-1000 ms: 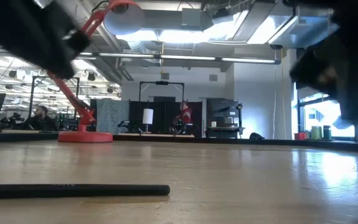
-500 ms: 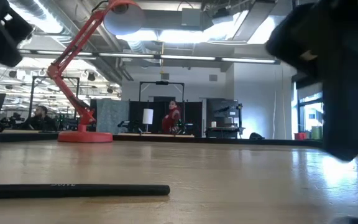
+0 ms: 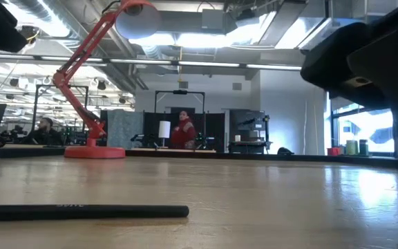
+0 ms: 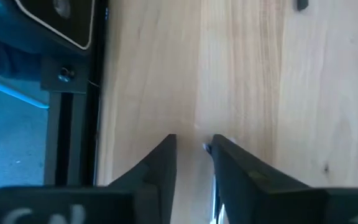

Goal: Sort items
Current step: Put the eyeshadow brush into the brush organizer

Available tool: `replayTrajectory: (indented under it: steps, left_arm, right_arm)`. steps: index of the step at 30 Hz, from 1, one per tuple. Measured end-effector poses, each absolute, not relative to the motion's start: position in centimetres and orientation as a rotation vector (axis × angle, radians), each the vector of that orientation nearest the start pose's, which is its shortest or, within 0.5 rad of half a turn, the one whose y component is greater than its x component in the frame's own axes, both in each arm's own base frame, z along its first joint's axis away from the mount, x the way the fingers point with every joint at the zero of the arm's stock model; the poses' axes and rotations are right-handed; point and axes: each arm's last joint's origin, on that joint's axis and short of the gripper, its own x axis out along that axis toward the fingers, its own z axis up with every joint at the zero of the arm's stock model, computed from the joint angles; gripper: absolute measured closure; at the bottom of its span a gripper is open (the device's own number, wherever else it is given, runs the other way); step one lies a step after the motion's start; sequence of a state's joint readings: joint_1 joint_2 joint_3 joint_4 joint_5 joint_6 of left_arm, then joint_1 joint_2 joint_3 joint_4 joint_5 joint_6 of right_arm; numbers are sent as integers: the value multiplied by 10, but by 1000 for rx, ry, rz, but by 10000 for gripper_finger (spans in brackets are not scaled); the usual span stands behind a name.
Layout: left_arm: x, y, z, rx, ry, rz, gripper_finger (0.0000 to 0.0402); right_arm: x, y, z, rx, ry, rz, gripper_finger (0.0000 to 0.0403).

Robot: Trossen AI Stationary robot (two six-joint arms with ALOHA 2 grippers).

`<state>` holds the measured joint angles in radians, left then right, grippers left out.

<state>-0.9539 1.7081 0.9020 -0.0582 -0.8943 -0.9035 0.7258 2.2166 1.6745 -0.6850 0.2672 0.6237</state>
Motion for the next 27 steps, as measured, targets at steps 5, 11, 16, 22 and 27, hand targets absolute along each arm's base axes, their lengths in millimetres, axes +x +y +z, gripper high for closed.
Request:
replayTrajectory:
  steps: [5,11,16,22,27]
  left_arm:
    - [206,-251,165,-190,459,195,297]
    - [206,-251,166,-202,434,221,297]
    - [207,-250,166,-197,423,233,297]
    - [209,-248,166,-198,423,239,297]
    - [209,-248,166,-198,426,237,297]
  right_arm:
    - [342,293,149,-88,1144,66,325]
    - [339,286,164,-129,1146,61,323]
    - [342,276,182,-85,1164,3,293]
    - [344,259,178,92,1287,-141,259]
    - [347,249,177,170,1314,-219,256]
